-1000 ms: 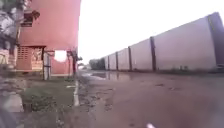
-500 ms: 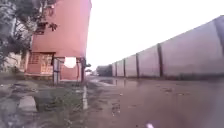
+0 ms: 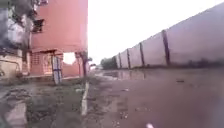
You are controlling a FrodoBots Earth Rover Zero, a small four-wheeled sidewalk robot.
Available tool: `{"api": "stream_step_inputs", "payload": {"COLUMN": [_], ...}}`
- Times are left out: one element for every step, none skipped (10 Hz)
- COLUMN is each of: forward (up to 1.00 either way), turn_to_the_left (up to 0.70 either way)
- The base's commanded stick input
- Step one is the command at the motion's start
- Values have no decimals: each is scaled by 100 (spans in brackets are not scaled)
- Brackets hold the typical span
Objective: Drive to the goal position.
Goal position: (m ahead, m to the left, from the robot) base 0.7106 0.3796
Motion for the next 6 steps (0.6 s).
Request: {"api": "stream_step_inputs", "payload": {"forward": [100,100,100,100,100,100], "turn_to_the_left": [0,0,0,0,0,0]}}
